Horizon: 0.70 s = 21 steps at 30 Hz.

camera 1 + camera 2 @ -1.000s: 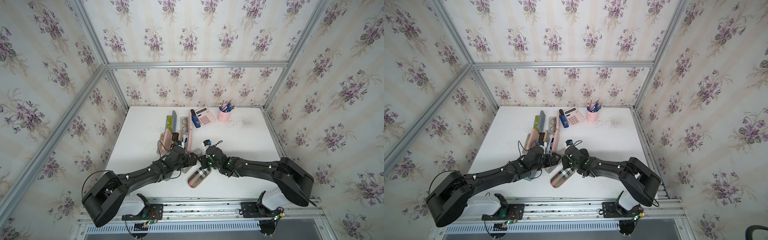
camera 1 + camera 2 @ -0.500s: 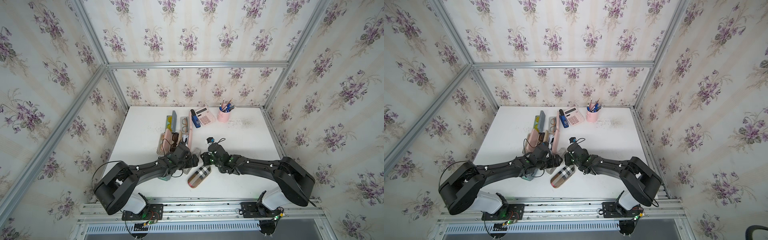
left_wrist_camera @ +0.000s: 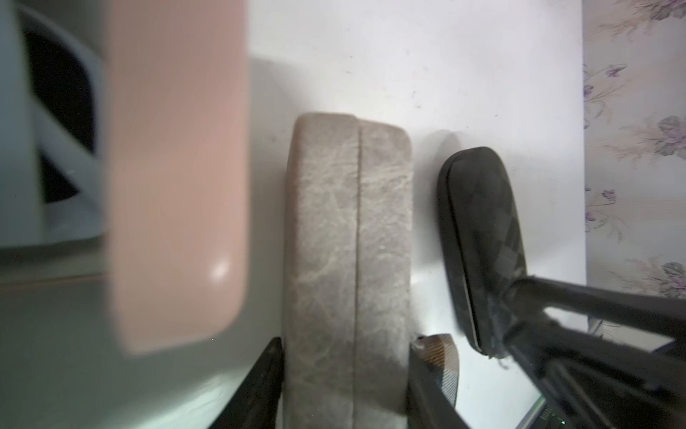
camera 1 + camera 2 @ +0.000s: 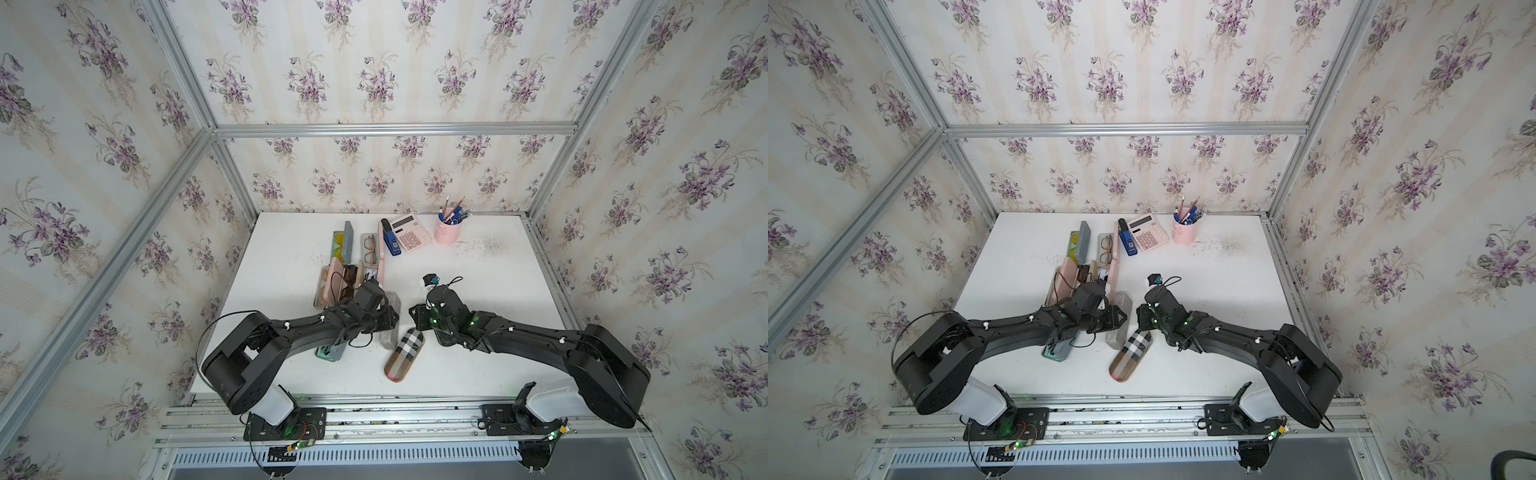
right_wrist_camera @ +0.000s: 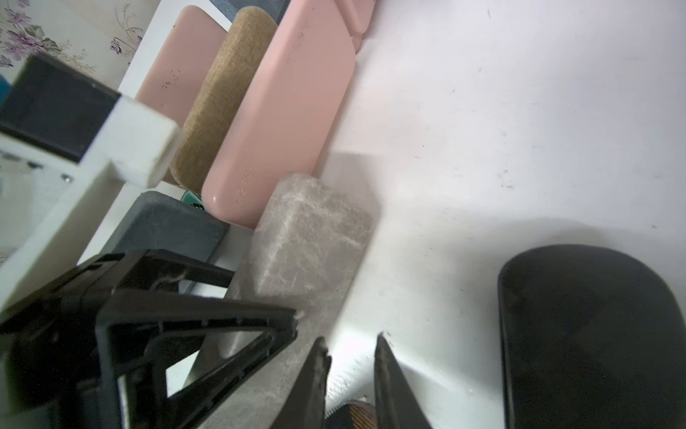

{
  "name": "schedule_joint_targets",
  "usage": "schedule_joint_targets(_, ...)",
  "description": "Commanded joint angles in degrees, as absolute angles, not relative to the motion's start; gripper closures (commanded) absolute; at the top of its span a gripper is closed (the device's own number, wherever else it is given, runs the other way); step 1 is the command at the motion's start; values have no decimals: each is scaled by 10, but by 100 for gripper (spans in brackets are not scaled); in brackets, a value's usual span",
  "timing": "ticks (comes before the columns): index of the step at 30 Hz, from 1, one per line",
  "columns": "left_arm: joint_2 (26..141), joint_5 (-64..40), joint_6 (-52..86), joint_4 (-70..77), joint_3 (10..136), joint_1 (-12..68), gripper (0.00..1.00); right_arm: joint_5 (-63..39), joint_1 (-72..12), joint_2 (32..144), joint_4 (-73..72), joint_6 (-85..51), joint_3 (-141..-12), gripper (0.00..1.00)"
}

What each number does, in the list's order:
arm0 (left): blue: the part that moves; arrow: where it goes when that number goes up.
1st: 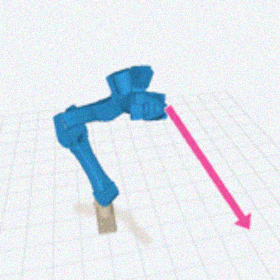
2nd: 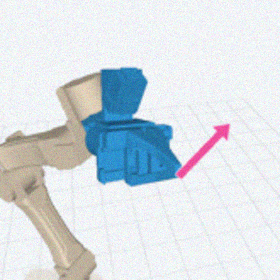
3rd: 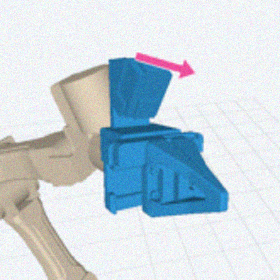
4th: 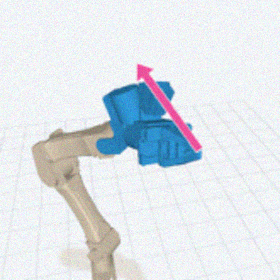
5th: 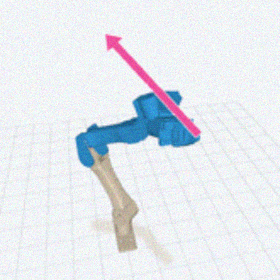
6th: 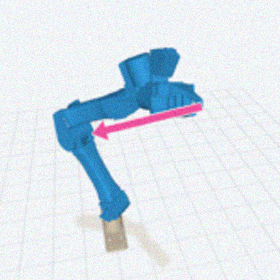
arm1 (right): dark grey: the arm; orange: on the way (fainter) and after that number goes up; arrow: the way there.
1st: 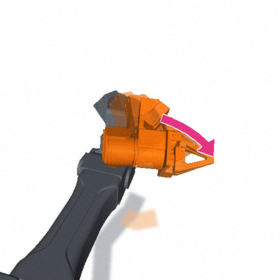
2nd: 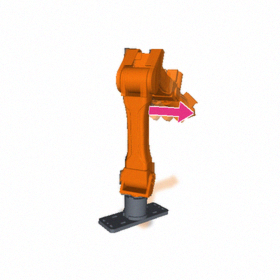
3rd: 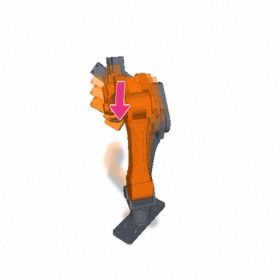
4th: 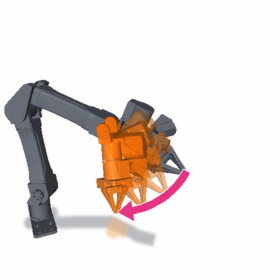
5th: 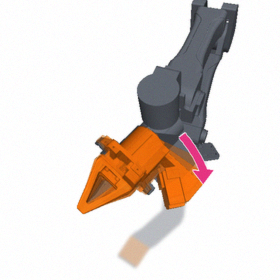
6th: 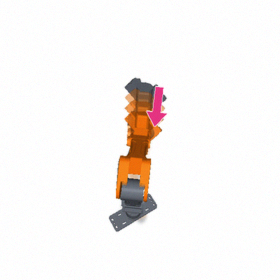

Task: Close the glasses case
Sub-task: Adjust the glasses case at the center of the board.

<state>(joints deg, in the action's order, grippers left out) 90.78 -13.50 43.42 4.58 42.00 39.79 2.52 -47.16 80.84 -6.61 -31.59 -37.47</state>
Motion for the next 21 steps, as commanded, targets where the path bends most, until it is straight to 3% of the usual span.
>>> schedule_joint_targets(1, 935, -175, 445, 73, 431, 397, 59, 24, -468, 794, -69, -308, -365, 76)
schedule_joint_targets(13, 1028, -264, 477, 237, 462, 355, 63, 3, -429, 726, 0, -275, -371, 76)
schedule_joint_targets(19, 1101, -296, 500, 325, 463, 354, 60, -42, -440, 689, 0, -308, -345, 72)
schedule_joint_targets(21, 1100, -288, 496, 329, 448, 354, 54, -39, -454, 686, 12, -312, -343, 71)
